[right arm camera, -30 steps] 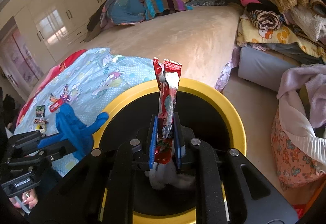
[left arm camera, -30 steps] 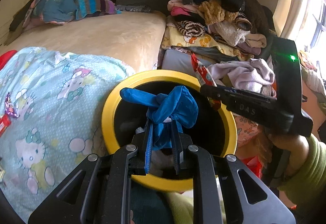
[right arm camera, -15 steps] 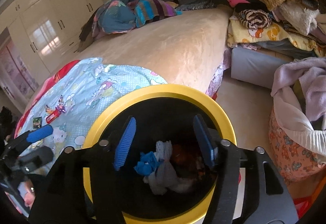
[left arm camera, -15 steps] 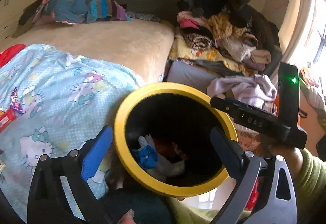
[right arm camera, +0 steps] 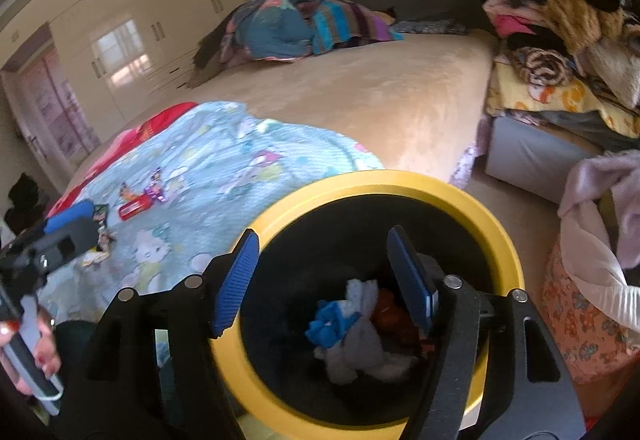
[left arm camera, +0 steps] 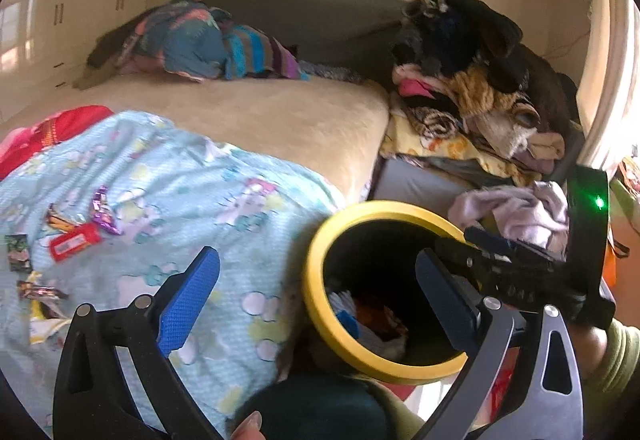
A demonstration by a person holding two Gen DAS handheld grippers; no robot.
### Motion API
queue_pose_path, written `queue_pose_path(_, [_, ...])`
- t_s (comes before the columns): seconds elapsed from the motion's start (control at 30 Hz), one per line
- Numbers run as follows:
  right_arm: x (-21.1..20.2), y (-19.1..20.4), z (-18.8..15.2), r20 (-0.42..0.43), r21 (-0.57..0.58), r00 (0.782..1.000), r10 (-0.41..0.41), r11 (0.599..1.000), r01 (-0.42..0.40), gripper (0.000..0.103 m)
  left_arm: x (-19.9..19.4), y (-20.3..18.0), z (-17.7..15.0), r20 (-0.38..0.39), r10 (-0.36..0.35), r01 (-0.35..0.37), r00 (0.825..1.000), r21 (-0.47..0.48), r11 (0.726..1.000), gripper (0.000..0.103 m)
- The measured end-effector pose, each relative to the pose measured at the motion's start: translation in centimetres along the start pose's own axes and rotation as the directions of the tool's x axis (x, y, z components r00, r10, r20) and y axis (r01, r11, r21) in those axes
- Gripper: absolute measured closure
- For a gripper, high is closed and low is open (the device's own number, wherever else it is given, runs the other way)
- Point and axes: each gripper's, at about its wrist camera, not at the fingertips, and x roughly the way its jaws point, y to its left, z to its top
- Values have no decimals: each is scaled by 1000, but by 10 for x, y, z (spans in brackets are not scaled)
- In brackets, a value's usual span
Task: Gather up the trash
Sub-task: 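Withdraw both open tools from the bin back over the duvet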
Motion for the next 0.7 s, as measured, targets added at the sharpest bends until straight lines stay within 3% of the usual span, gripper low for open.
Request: queue_pose_path(0.7, [-5, 92, 5, 3, -127, 986, 167, 978, -165, 42, -52, 67, 8, 113, 144, -127, 983, -142, 982, 7])
